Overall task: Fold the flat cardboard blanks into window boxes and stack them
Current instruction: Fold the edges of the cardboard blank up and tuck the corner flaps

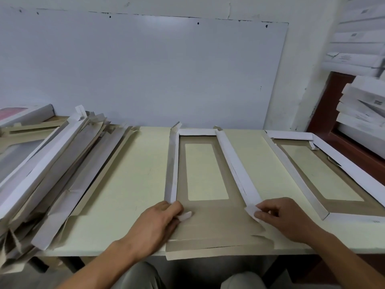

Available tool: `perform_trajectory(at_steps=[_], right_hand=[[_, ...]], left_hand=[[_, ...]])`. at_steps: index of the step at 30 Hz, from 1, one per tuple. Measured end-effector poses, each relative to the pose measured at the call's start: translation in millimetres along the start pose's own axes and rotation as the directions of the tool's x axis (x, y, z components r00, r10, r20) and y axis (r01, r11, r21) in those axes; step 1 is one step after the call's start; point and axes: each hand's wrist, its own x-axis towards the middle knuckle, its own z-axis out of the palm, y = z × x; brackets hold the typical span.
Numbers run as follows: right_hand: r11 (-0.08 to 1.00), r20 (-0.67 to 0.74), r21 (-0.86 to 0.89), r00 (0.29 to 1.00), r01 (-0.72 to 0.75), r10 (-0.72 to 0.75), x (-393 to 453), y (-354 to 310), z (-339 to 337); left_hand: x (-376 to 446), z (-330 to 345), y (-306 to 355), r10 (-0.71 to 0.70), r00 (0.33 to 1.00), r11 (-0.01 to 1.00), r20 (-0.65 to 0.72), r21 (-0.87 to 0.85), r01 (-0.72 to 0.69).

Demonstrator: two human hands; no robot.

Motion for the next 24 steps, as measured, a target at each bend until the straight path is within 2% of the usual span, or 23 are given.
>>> perform_trajectory(at_steps=[4,9,14,17,20,24], right_hand=[[0.987,0.024,-0.108,0.993,0.116,-0.114,-0.1,-6.6,8.9],[0.984,0.005,-0.154,0.996,0.087,-0.087,1.6,-13.3,8.3],[0.982,0.034,-0.166,0.995,0.094,-0.09,0.8,-12.0,10.1],[0.983,0.078,-0.166,0.995,0.077,-0.065,-1.9,-8.6,9.3],[0.979,0.205,-0.199,0.979,0.036,0.006,-5.8,-10.2,0.5],[0.944,0.406,-0.328,0.908,0.041,0.101,-5.2,-14.1,-15.6]], left_hand=[[2.7,-2.3,4.3,0.017,1.0,0.996,0.023,0.086,-0.019],[2.7,-18.4,2.2,0.053,0.977,0.998,0.205,-0.051,-0.043],[-1.0,-36.7,-2.0,0.053,0.882,0.993,0.469,-0.12,0.004],[-3.0,-41.6,-1.2,0.097,0.823,0.994,0.56,-0.098,-0.05],[-4.2,-36.0,0.8,0.135,0.865,0.991,0.484,-0.07,-0.116],[-4.7,-30.5,1.4,0.121,0.927,0.984,0.355,-0.167,-0.064]])
